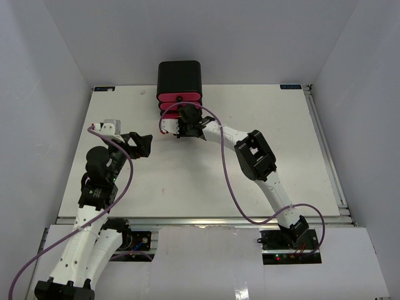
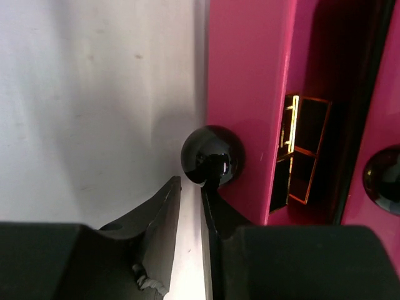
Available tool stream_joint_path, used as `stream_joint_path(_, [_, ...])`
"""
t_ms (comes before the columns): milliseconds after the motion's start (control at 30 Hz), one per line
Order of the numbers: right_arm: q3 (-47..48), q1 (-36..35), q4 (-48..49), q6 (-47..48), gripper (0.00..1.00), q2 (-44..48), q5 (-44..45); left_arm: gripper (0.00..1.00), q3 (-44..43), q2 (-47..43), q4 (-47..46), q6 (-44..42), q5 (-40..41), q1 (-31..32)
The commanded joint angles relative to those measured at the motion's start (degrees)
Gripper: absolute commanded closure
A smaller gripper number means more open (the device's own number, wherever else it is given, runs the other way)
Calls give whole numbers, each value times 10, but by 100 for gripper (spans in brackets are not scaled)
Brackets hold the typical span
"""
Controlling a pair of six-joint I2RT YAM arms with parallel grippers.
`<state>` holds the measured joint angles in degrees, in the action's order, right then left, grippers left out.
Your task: Organize the makeup
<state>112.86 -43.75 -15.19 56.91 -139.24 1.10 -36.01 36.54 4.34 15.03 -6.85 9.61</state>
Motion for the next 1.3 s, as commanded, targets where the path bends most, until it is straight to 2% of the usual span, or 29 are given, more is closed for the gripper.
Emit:
stream_joint_path(0, [52,13,39,18,72,-27,32,2,2,-1,0,-5,-1,1])
stream_joint_path(233, [70,20,77,33,67,-43,47,2,3,2,0,-5,0,1])
stream_joint_path(367, [61,24,113,36,56,-45,59,2,2,5,0,-5,1,1])
stream_joint_path(733, [47,29,166,38,35,-50,69,2,2,5,1,-6,3,1])
stream_joint_path(867, [40,29,166,38,30,-43,66,2,2,6,1,-6,3,1])
stream_joint_path(1067, [-69,25,144,17,31,45,-3,2,2,5,1,-6,3,1])
stream_joint_path(1233, [-122,19,41,-24,30,134,-96,2,2,5,1,-5,-4,1])
stream_joint_path(1267, [-117,18,17,-60,30,146,-140,2,2,7,-1,-5,-8,1])
